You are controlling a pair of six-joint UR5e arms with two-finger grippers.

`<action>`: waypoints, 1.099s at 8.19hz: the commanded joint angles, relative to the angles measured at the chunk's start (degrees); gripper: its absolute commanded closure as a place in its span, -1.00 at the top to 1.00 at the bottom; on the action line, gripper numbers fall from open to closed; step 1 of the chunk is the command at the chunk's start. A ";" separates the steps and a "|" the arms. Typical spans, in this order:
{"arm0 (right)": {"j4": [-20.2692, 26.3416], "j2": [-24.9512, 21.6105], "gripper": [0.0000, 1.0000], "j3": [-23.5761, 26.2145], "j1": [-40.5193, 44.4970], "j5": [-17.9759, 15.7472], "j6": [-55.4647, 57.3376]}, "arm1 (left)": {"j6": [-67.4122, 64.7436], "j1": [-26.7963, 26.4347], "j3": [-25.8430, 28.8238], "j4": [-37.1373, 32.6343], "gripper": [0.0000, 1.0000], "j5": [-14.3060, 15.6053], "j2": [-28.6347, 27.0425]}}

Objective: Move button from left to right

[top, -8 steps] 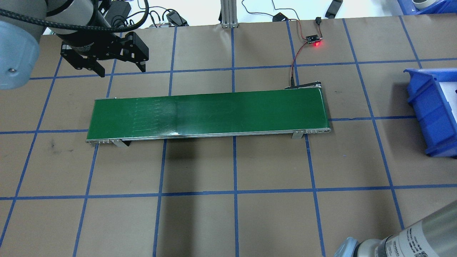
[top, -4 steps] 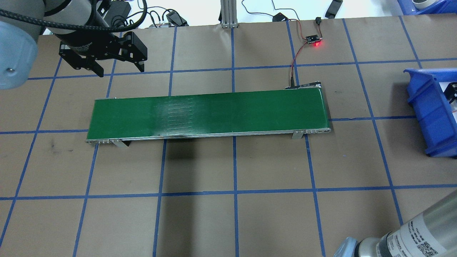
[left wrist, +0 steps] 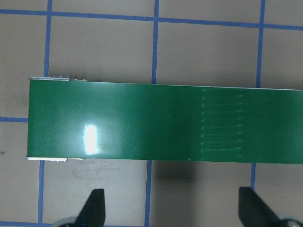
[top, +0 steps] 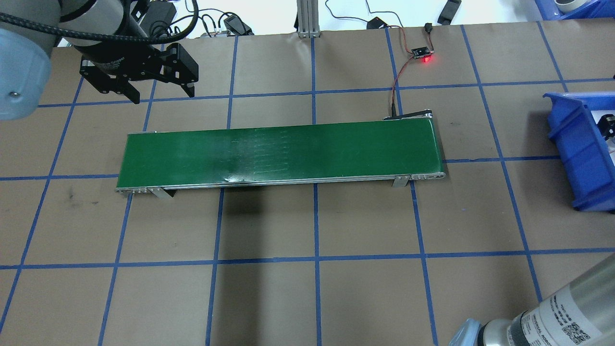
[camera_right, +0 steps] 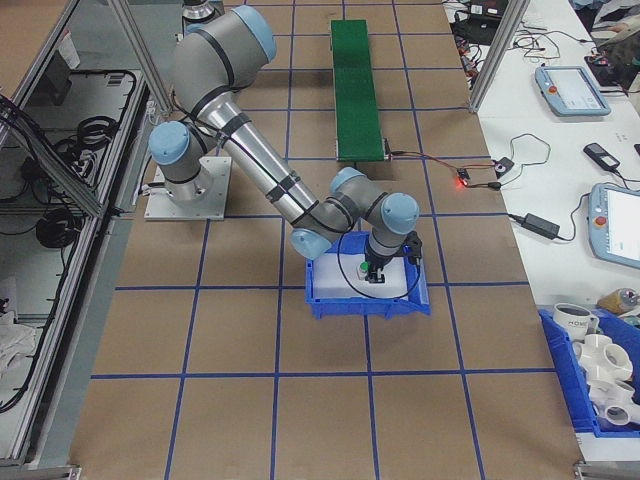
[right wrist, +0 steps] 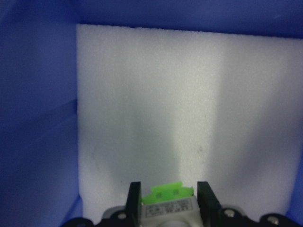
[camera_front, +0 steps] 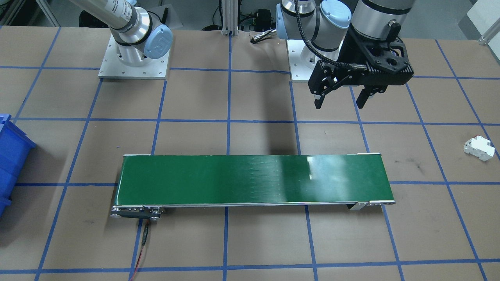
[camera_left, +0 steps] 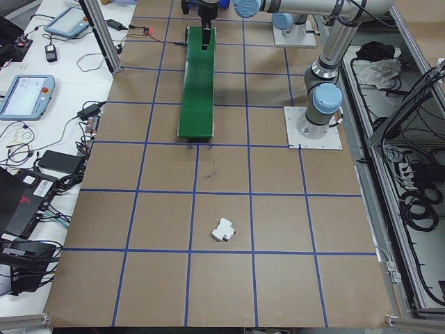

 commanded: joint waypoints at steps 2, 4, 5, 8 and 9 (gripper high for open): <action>-2.26 -1.43 1.00 -0.01 -0.08 -1.94 -1.23 | 0.29 -0.04 -0.22 0.09 1.00 0.00 0.00; -1.39 -3.97 1.00 -0.18 -0.08 -1.86 -3.50 | 0.38 0.13 0.47 0.00 1.00 0.00 0.00; 2.79 -6.60 1.00 -0.10 -0.08 -1.77 -3.52 | 0.38 0.14 0.65 0.00 1.00 0.00 0.00; 18.09 -16.44 1.00 -0.10 6.91 -1.59 7.59 | 0.21 0.14 0.83 0.00 1.00 0.17 0.09; 20.30 -19.87 1.00 -0.10 12.78 -1.94 13.56 | 0.21 0.14 0.83 -0.09 1.00 0.44 0.09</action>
